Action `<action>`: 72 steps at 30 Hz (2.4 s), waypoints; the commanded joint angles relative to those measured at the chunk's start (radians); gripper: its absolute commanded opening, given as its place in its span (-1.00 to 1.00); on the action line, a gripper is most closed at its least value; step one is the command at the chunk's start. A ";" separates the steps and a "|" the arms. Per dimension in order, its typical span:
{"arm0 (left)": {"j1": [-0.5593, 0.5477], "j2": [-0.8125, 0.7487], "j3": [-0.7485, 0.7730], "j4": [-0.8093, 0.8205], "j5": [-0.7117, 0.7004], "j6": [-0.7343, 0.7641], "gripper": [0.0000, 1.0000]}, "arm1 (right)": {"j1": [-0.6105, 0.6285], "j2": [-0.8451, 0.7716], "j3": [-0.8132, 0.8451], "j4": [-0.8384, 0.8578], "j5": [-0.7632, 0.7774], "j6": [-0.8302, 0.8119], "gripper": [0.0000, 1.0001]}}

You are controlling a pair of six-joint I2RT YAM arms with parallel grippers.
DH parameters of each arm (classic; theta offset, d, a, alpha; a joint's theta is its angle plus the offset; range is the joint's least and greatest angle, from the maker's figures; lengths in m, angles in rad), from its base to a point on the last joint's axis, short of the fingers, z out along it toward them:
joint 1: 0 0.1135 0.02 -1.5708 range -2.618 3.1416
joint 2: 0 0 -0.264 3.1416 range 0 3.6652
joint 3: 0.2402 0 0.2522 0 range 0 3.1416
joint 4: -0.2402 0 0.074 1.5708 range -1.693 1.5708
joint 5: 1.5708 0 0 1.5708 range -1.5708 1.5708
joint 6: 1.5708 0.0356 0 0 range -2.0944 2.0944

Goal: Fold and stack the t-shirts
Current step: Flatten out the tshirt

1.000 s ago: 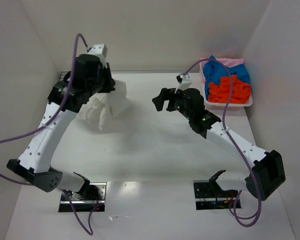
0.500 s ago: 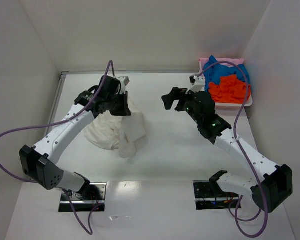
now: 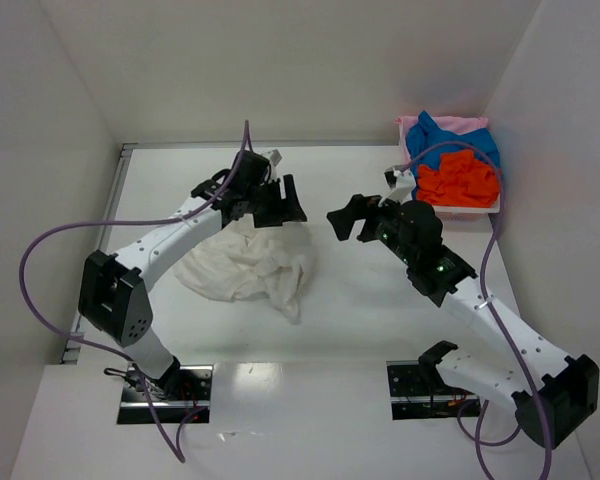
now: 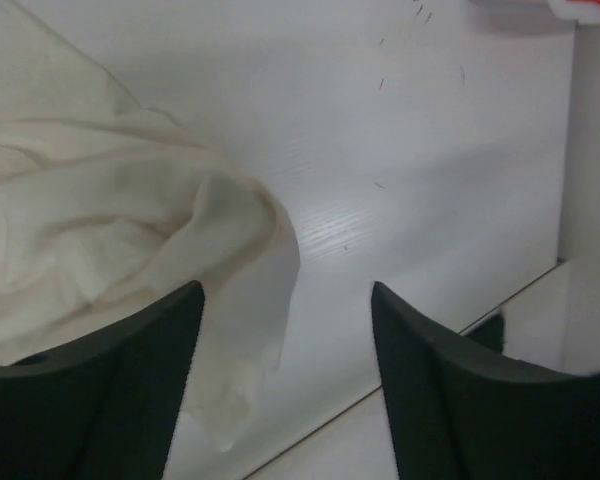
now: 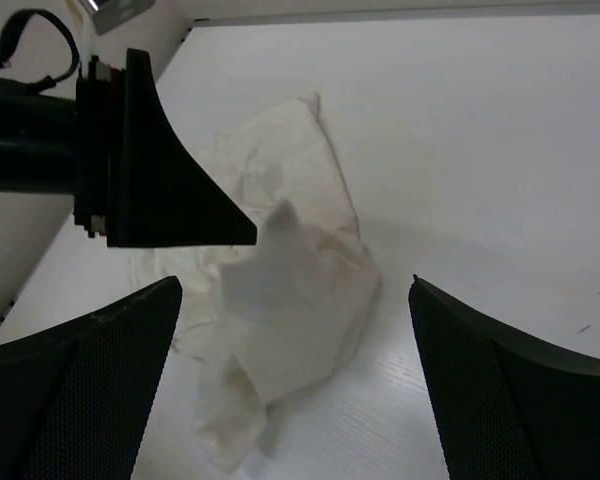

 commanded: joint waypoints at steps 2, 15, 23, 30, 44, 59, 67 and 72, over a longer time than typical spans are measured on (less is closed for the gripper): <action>-0.020 -0.047 0.000 0.067 -0.033 -0.038 0.78 | -0.001 -0.054 -0.007 -0.047 0.075 -0.013 1.00; 0.147 -0.190 -0.038 -0.074 -0.277 0.103 1.00 | -0.001 0.242 0.065 -0.121 0.058 -0.033 1.00; 0.236 -0.224 -0.103 -0.065 -0.219 0.137 1.00 | 0.008 0.311 0.094 -0.179 0.050 -0.052 0.85; 0.236 -0.214 -0.121 -0.056 -0.199 0.146 1.00 | 0.080 0.390 0.116 -0.179 0.084 -0.018 0.85; 0.295 -0.224 -0.169 -0.047 -0.161 0.164 1.00 | 0.125 0.530 0.163 -0.184 0.299 -0.009 0.60; 0.322 -0.224 -0.198 -0.038 -0.130 0.174 1.00 | 0.203 0.643 0.235 -0.205 0.293 -0.018 0.41; 0.341 -0.224 -0.207 -0.038 -0.121 0.183 1.00 | 0.212 0.653 0.226 -0.216 0.351 -0.018 0.13; 0.341 -0.224 -0.207 -0.038 -0.112 0.183 1.00 | 0.212 0.662 0.226 -0.225 0.391 -0.018 -0.37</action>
